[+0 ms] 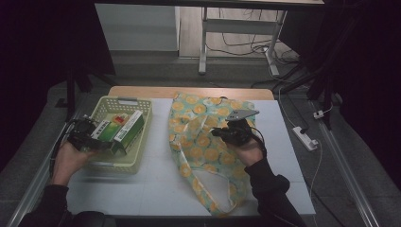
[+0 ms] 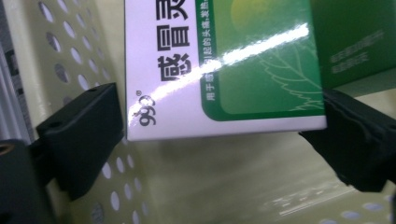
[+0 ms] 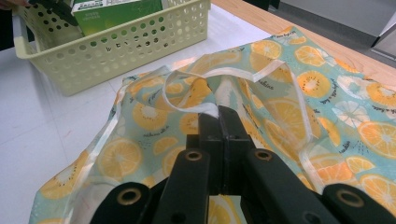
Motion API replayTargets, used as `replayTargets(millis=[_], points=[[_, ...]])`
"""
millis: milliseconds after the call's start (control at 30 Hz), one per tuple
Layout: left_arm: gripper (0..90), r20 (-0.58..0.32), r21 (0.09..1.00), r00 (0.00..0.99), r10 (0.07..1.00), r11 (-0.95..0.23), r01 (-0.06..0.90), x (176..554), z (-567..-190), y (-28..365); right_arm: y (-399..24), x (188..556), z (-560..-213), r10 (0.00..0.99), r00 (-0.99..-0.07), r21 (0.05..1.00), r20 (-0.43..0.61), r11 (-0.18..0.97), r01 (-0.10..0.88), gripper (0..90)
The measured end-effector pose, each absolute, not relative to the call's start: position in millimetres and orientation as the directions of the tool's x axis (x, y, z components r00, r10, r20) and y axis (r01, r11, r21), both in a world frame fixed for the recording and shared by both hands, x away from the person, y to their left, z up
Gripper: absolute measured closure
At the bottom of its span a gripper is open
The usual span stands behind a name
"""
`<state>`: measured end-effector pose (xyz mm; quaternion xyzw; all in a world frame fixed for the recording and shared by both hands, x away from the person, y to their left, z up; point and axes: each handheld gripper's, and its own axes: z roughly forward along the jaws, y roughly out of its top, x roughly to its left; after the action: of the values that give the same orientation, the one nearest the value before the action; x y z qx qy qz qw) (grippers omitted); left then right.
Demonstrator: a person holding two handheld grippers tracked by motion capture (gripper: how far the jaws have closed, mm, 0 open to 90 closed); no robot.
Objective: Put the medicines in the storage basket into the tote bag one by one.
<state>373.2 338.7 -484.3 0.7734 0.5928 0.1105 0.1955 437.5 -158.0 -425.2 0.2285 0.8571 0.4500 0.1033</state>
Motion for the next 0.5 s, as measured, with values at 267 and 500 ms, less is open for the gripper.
replayTargets(millis=[267, 500], points=[[16.3, -0.069, 0.433, 0.271, 0.96, -0.216, 0.875, 372.9, -483.1, 338.7, -158.7, 437.5, -424.9, 0.485, -0.874, 0.819, 0.029, 0.49, 0.299, 89.4], [17.0, -0.062, 0.461, 0.241, 0.969, -0.186, 0.868, 369.1, -481.2, 341.2, -159.4, 437.4, -424.7, 0.486, -0.873, 0.819, 0.03, 0.489, 0.3, 89.4]])
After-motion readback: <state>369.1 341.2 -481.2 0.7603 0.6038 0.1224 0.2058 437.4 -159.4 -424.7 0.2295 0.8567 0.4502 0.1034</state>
